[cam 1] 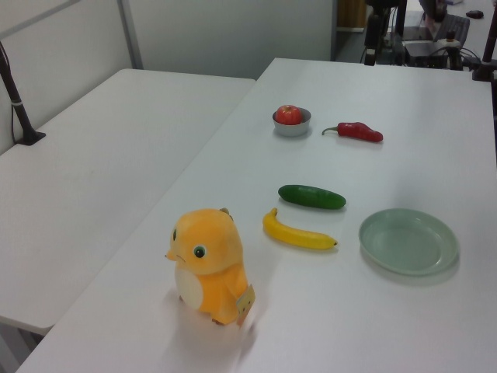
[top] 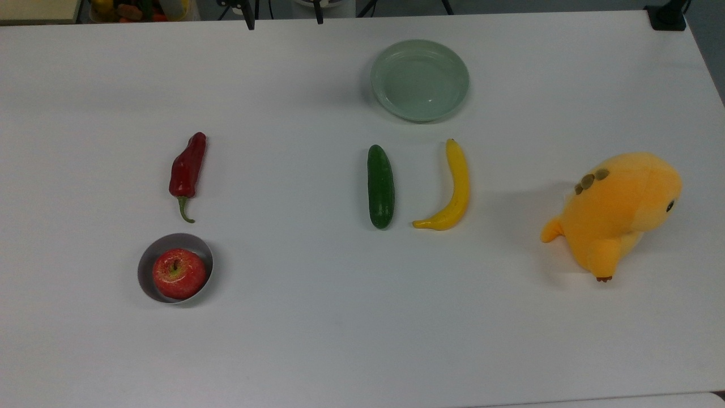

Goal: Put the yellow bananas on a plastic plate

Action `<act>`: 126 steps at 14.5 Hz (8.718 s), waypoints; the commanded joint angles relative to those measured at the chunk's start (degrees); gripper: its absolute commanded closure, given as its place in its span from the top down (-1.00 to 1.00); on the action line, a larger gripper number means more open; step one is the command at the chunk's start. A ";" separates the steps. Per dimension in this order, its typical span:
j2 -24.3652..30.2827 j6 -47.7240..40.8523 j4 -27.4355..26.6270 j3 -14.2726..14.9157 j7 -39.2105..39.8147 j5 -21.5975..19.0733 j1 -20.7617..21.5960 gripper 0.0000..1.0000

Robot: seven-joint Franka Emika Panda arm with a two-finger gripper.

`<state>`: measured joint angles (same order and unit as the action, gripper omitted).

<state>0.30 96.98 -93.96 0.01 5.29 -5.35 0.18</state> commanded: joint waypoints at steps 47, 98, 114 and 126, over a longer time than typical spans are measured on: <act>-27.11 23.87 5.55 0.43 -27.62 3.24 29.71 1.00; -16.58 7.38 3.97 0.87 -27.80 7.12 26.46 -0.98; -7.07 1.61 -17.38 -0.10 -24.89 5.00 30.85 -0.98; -9.09 10.68 -22.14 -0.10 -26.74 5.35 32.87 -0.41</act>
<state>-9.31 105.31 -114.80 -0.39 -20.42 0.50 31.62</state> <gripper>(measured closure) 0.722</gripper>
